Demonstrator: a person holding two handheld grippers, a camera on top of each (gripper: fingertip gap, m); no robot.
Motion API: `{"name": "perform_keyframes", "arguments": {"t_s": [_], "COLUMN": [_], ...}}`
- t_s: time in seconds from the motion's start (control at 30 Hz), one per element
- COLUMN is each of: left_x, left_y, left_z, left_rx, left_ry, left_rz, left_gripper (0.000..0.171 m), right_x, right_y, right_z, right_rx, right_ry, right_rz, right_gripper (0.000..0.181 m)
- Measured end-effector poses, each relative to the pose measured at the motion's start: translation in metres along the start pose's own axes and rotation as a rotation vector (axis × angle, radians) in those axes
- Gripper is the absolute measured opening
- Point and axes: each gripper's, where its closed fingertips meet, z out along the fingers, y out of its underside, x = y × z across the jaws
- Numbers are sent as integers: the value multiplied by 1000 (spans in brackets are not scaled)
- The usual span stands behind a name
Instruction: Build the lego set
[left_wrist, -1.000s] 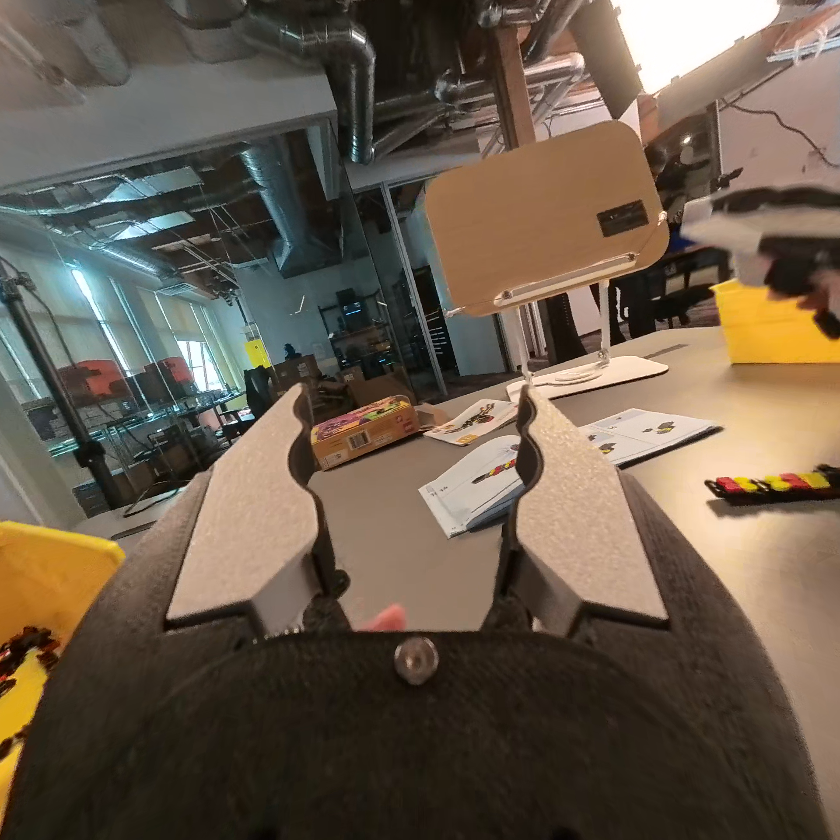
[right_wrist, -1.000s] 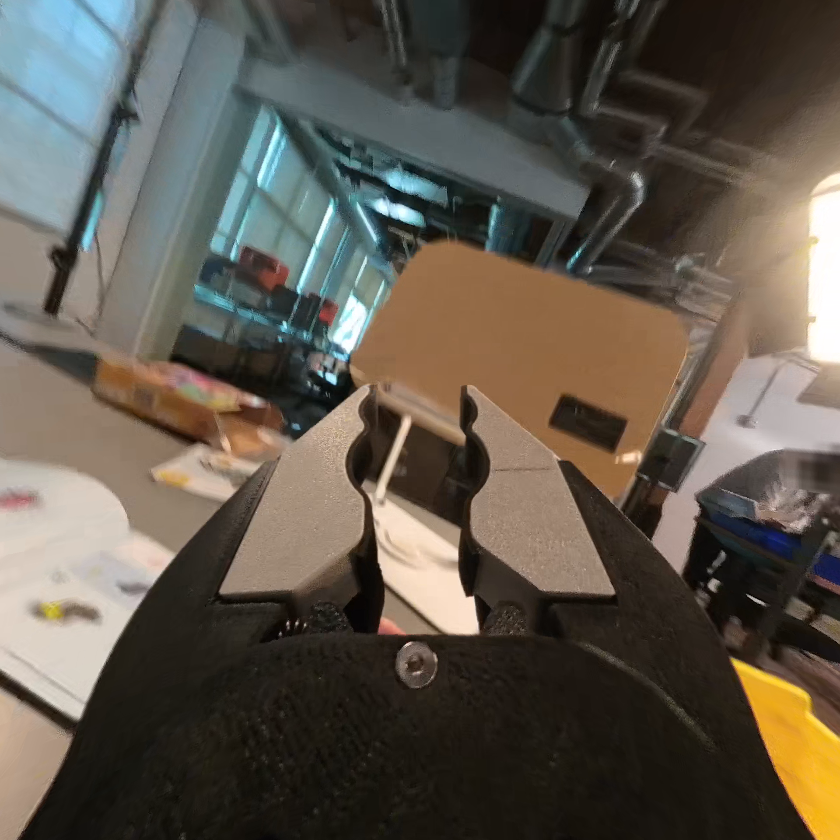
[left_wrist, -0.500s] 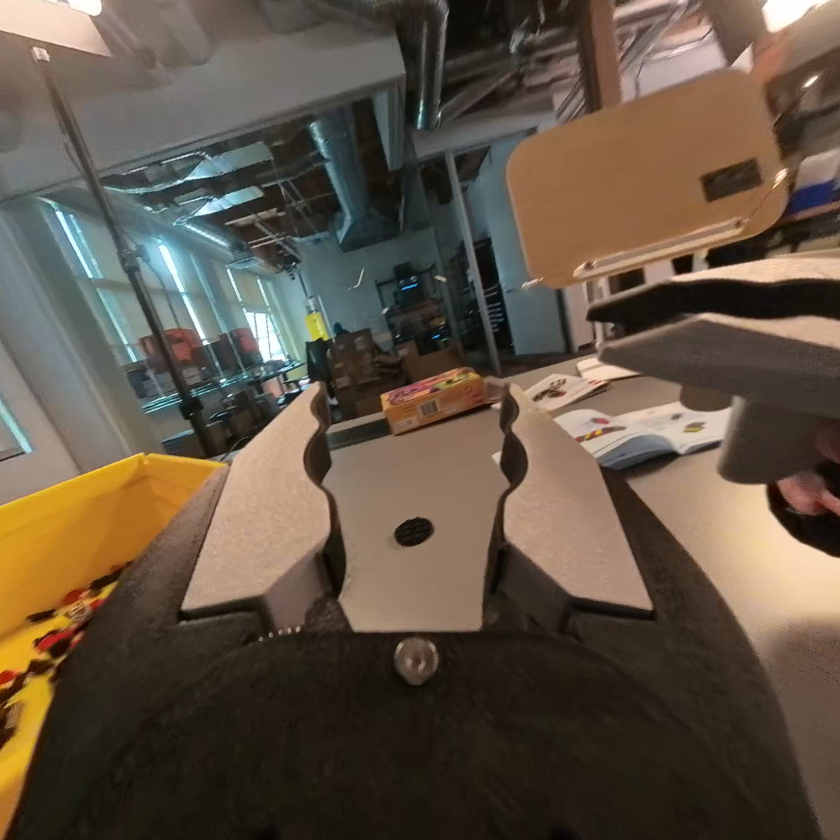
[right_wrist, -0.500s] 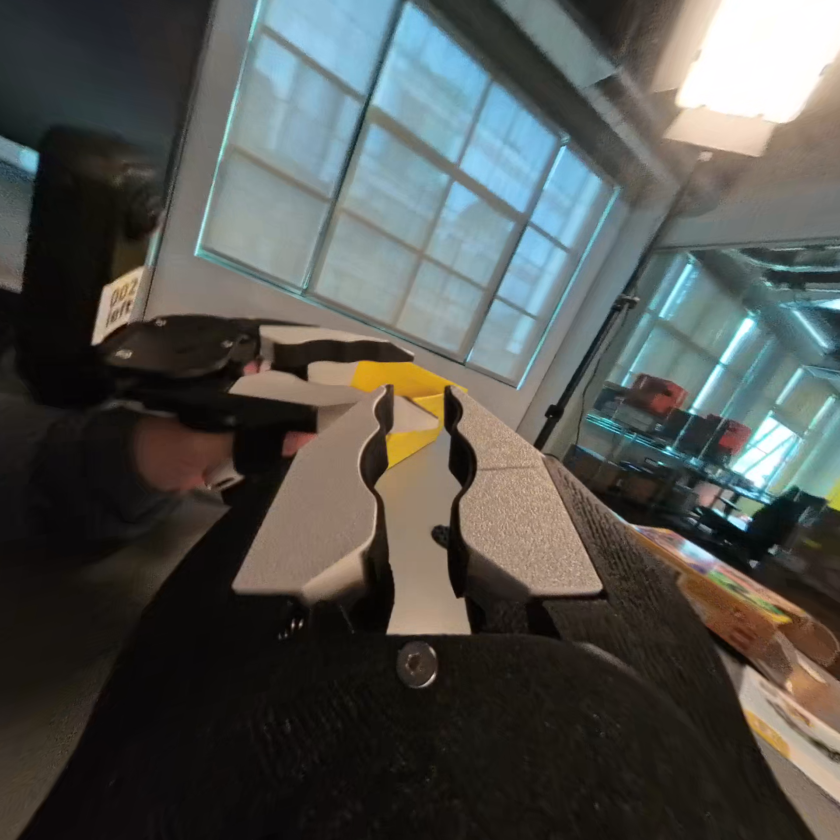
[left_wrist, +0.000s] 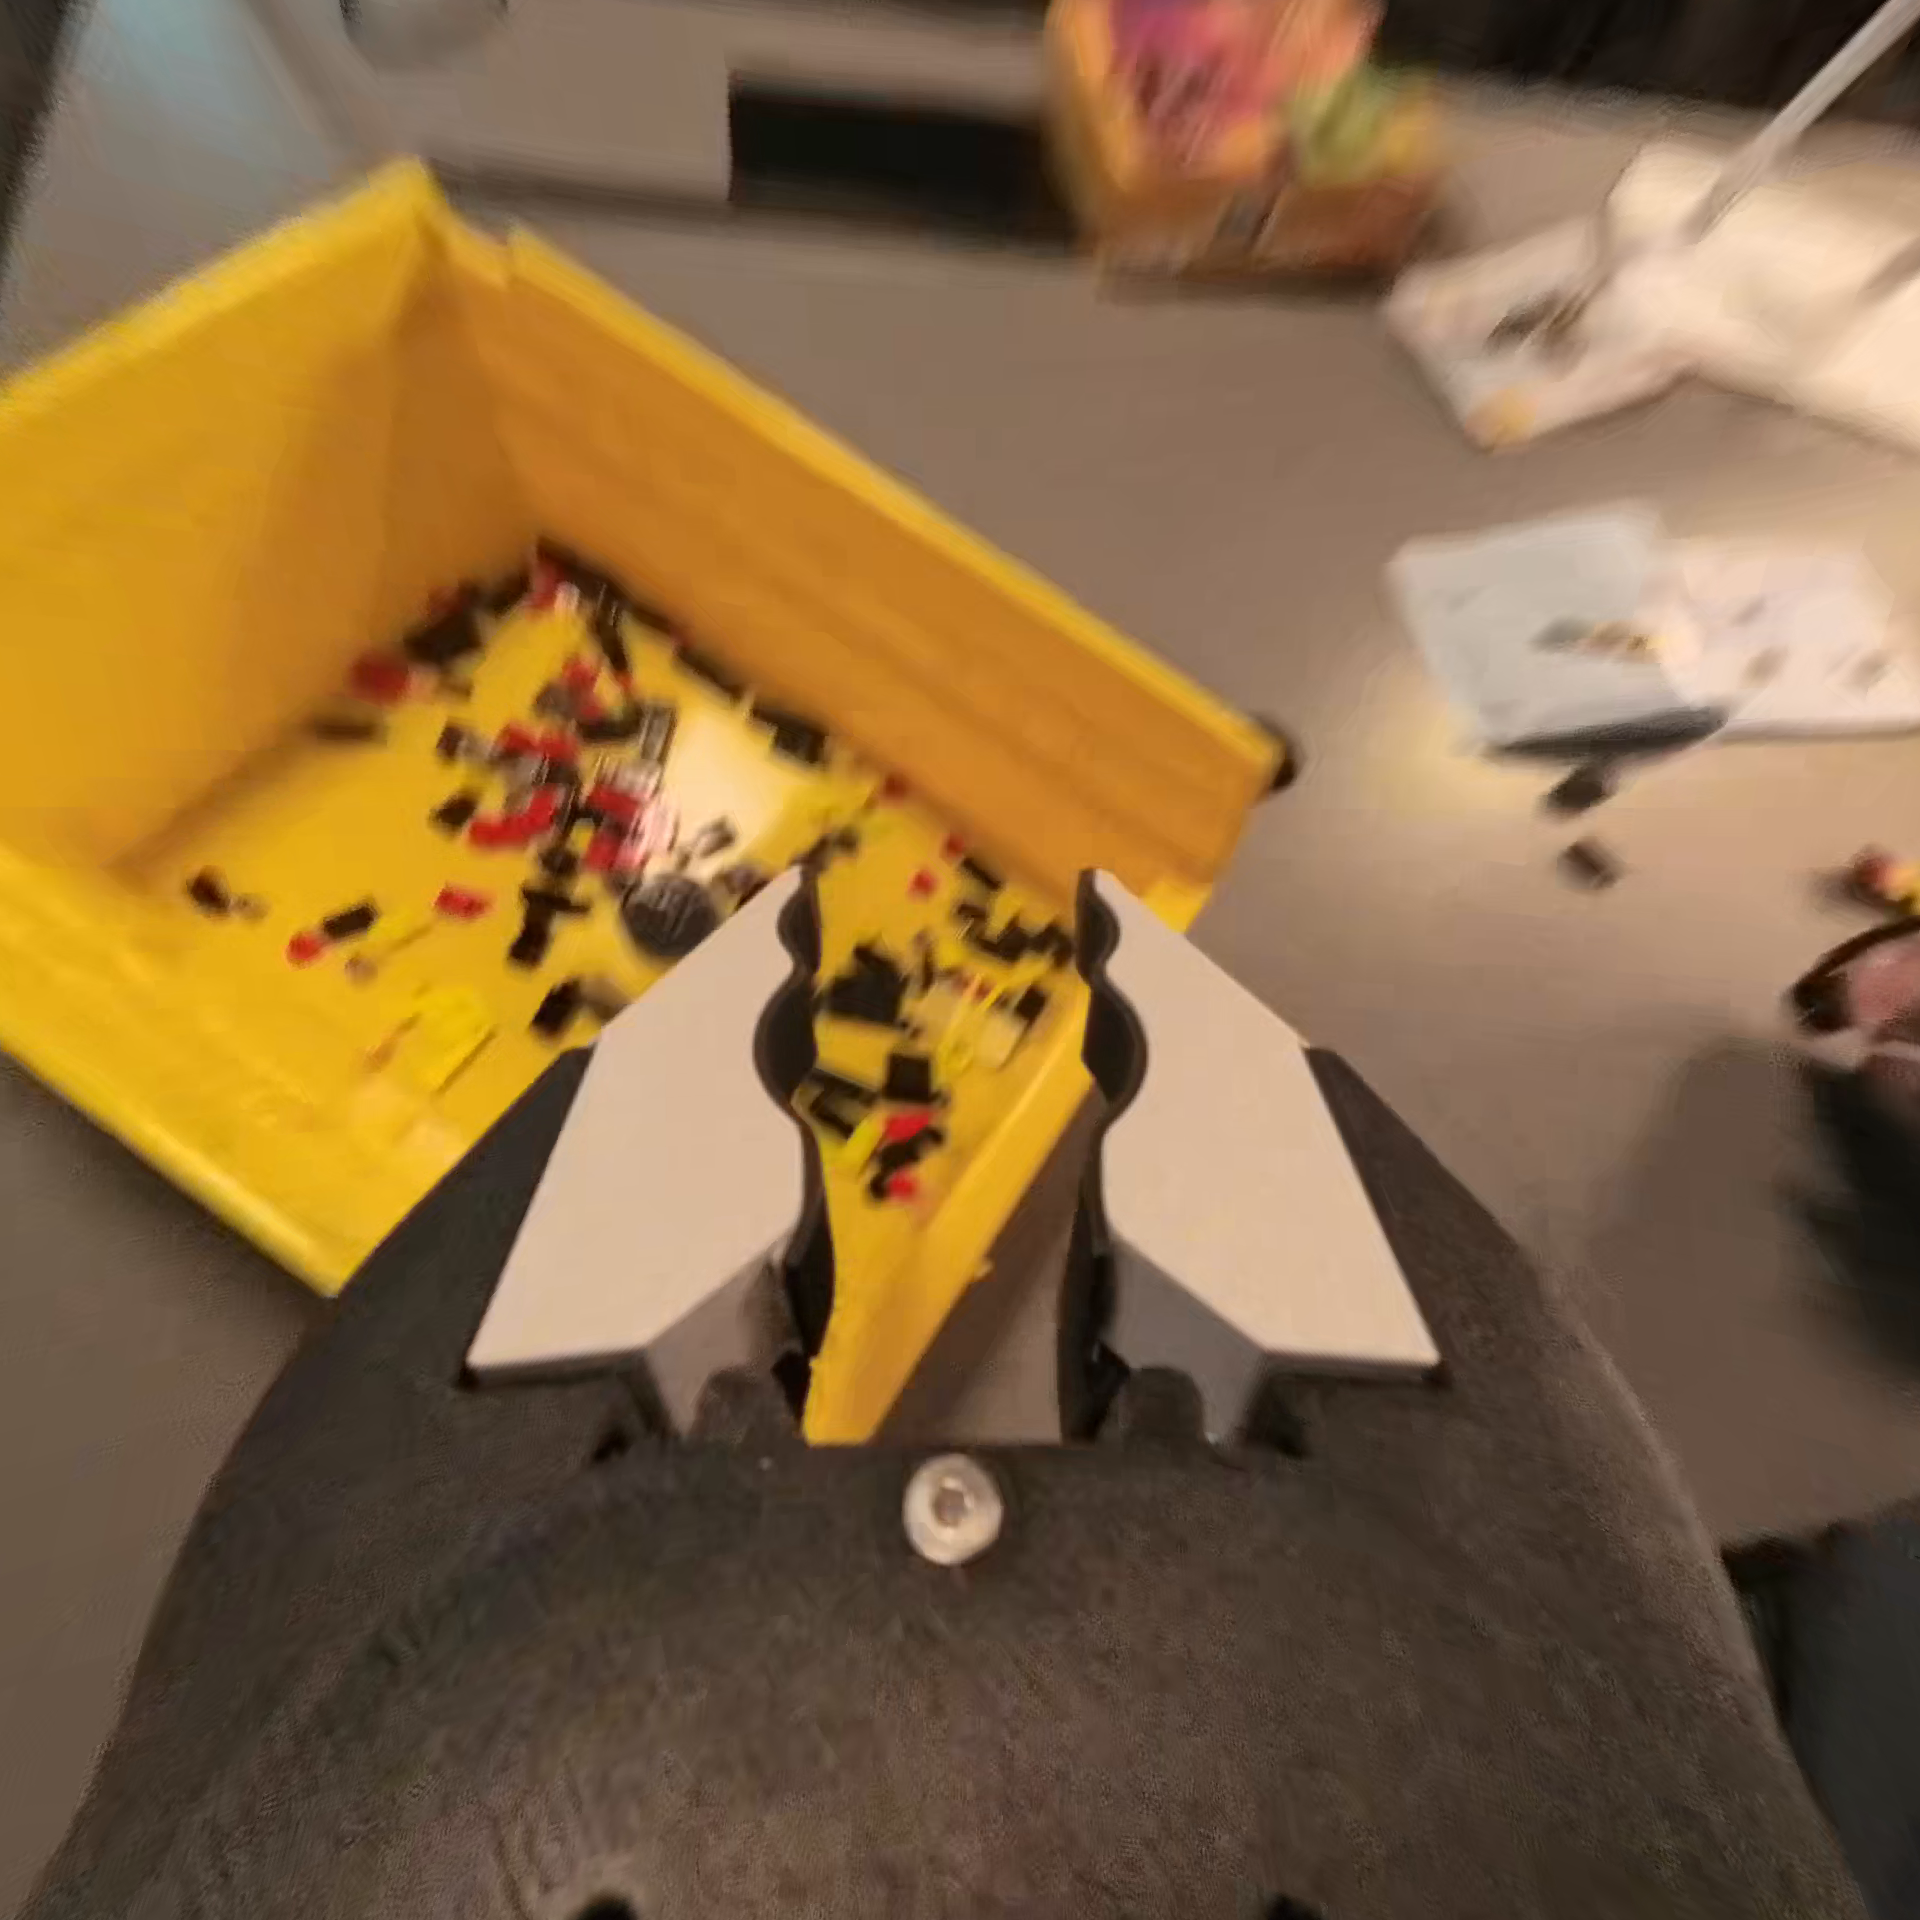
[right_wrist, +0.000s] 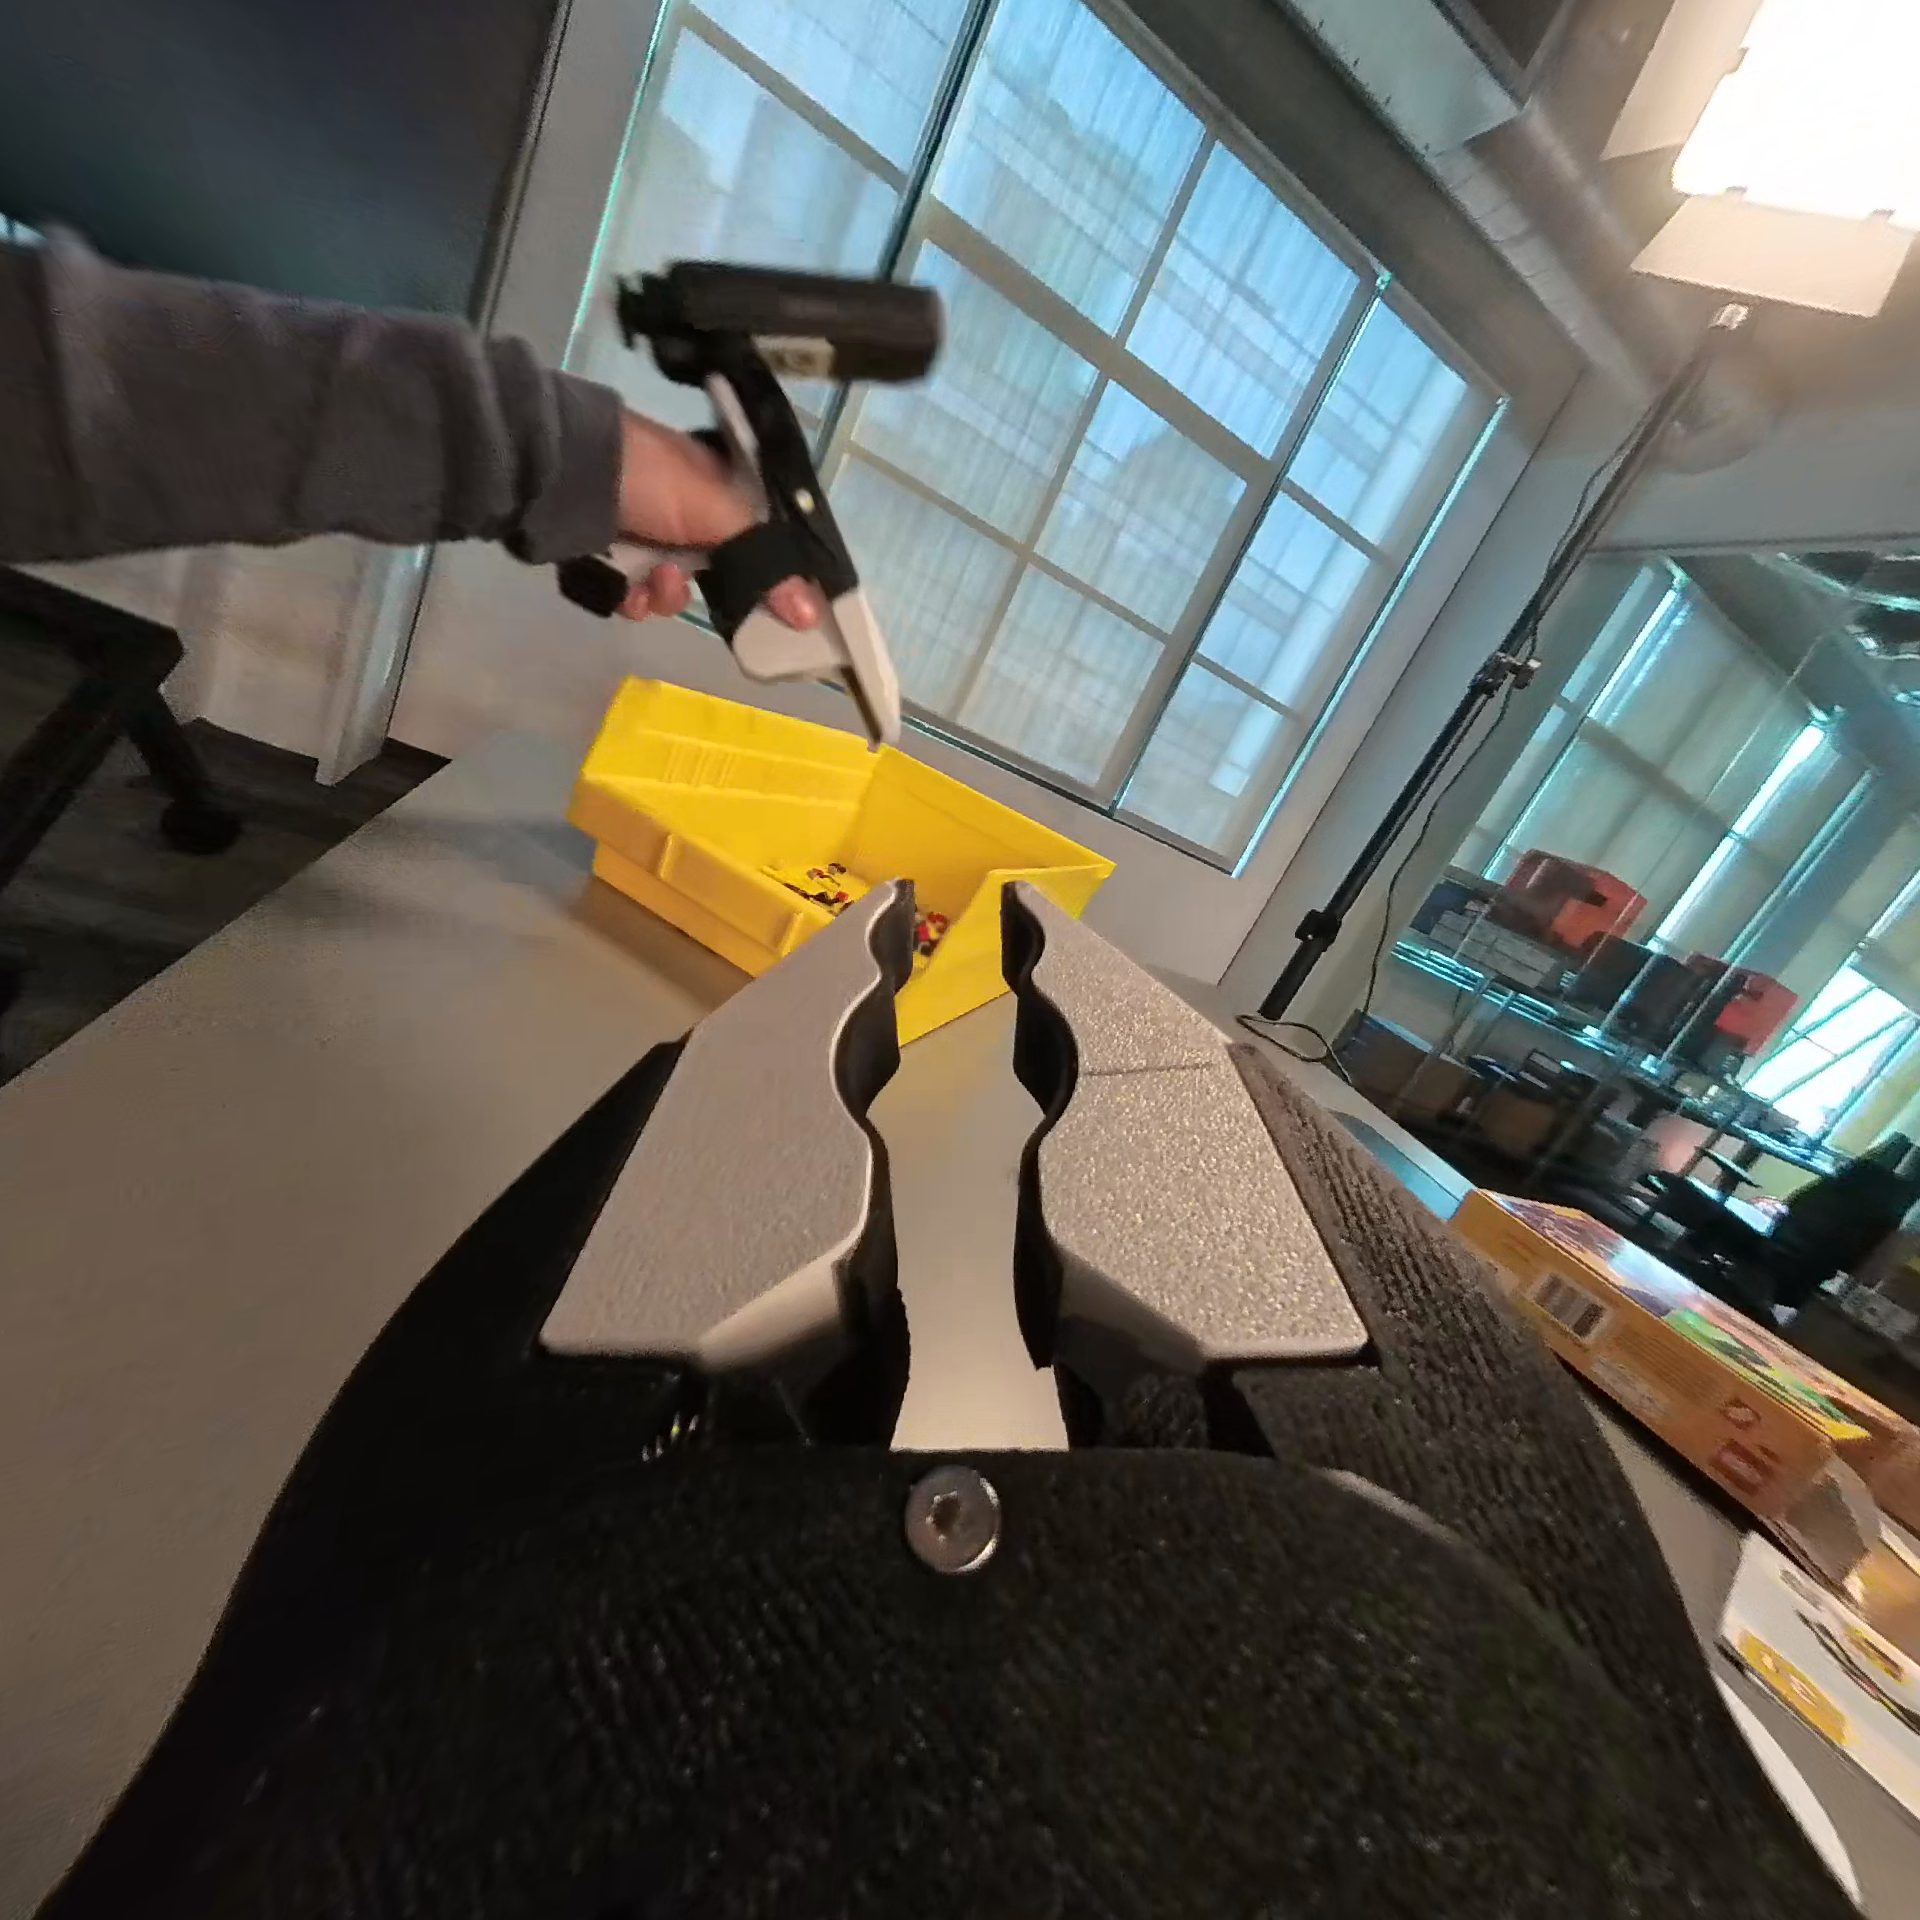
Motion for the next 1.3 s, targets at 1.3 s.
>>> {"name": "perform_keyframes", "arguments": {"t_s": [1.3], "left_x": [-25], "left_y": [46], "left_z": [6], "left_rx": [-720], "left_ry": [-248], "left_rz": [236], "left_gripper": [24], "right_x": [-18], "right_y": [6], "right_z": [9], "right_rx": [-25], "right_ry": [-77], "right_rz": [-41], "right_gripper": [12]}}
